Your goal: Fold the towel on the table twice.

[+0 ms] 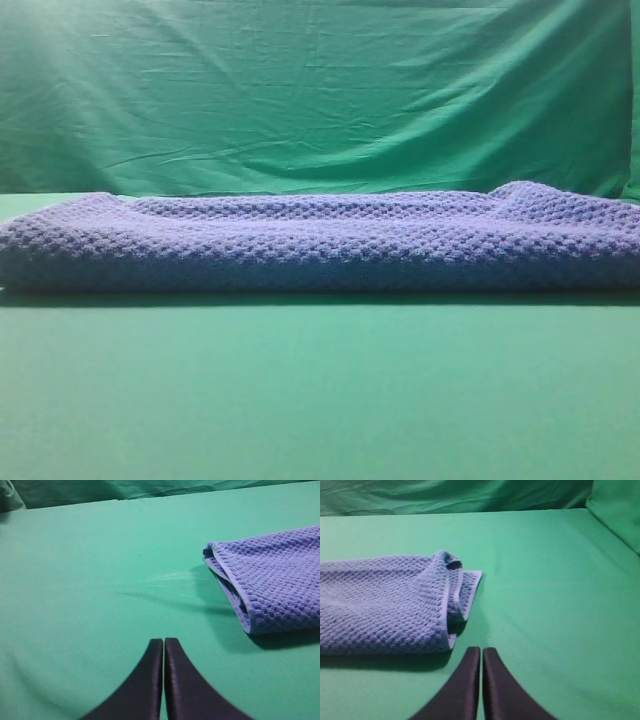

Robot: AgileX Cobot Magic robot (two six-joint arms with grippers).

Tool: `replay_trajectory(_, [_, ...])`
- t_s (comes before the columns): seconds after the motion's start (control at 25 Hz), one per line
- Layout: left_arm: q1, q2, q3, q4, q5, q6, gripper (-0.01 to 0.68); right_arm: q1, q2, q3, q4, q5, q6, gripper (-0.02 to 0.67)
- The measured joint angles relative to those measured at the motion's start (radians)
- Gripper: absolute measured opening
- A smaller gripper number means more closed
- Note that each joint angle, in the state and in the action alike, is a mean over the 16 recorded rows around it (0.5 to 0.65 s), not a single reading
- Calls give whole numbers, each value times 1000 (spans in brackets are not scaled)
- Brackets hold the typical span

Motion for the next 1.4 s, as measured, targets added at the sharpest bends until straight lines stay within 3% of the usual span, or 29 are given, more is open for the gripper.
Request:
replay_trajectory(0.32, [16,0,0,0,0,0,0,-65,0,0,0,0,0,0])
replay_trajectory(1.4, [16,0,0,0,-1,0,0,-67,0,0,0,0,0,0])
